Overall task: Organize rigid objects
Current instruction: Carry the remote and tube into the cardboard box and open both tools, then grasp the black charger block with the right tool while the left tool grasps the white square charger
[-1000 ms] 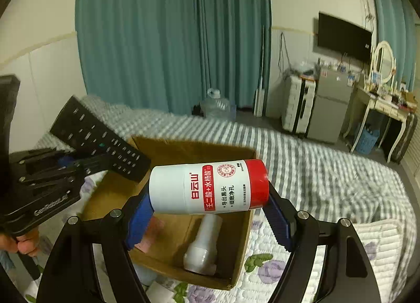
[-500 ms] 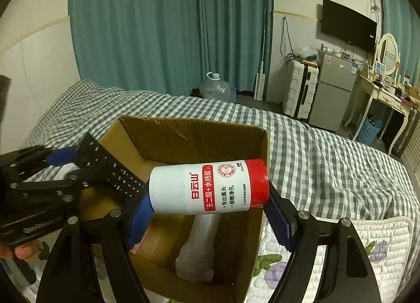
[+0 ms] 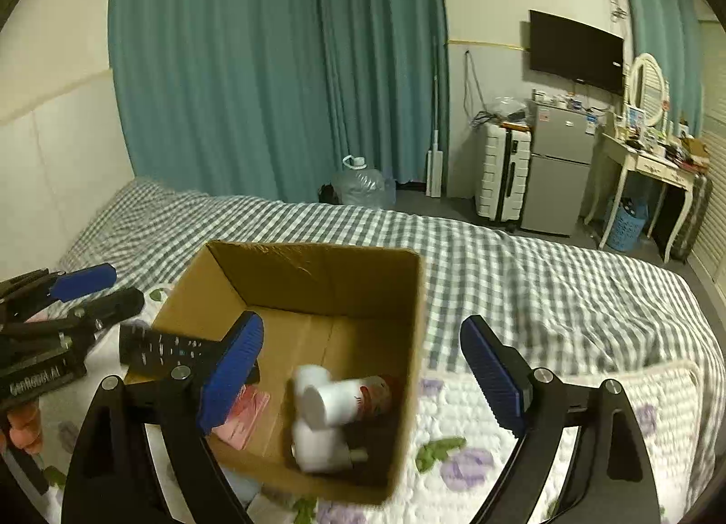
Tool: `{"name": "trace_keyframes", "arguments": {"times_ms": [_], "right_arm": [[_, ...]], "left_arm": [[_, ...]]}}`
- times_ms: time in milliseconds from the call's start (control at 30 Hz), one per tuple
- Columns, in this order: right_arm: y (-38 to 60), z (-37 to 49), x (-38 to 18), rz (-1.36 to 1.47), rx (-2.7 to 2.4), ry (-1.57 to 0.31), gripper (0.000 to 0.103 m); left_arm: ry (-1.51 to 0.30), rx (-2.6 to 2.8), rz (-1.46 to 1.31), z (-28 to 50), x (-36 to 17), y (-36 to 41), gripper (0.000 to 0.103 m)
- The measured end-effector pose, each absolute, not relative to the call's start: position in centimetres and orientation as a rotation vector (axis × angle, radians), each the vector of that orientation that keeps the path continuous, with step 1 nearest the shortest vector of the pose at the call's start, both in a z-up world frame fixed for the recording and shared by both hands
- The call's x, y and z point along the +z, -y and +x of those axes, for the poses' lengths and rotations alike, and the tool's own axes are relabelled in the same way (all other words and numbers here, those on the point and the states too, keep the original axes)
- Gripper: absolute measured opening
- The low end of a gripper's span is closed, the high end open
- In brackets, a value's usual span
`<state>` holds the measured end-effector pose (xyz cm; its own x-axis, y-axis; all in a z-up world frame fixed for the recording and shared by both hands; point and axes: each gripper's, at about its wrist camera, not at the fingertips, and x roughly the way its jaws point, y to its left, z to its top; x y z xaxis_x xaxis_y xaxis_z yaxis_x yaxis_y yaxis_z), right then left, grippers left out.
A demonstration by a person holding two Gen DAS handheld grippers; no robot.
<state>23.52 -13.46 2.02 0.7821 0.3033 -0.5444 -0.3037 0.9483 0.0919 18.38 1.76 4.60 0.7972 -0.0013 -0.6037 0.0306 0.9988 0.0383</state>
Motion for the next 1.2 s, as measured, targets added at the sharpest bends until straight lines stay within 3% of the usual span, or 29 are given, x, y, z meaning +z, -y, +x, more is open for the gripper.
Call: {"name": "trace_keyframes", "arguments": {"times_ms": [200, 500, 733, 1033, 1200], "right_arm": [[15.0, 18.3, 0.9, 0.015, 0.333, -0.605, 0.095], [15.0, 13.6, -4.0, -0.032, 0.366, -0.732, 0.096], [11.4, 12.4, -8.6, -0.266, 0.432, -0.804, 0.095], [8.2, 13.5, -13.4, -0.452, 0.475, -0.927, 0.095], [8.1, 14.7, -14.3, -0.442, 0.479, -0.967, 0.076]], "left_arm": [[-0.655, -0.047, 0.03, 14.3, 3.7, -1.7, 0.059], [-0.749, -0.067, 0.046, 9.4, -1.5, -0.3, 0.063], [-0.893, -0.059, 0.097, 8.6, -8.3, 0.7, 0.063], [-0.929, -0.057, 0.073, 9.1, -8.8, 0.0, 0.063], [-0.943, -0.065, 0.085, 9.2, -9.4, 0.4, 0.063]]}}
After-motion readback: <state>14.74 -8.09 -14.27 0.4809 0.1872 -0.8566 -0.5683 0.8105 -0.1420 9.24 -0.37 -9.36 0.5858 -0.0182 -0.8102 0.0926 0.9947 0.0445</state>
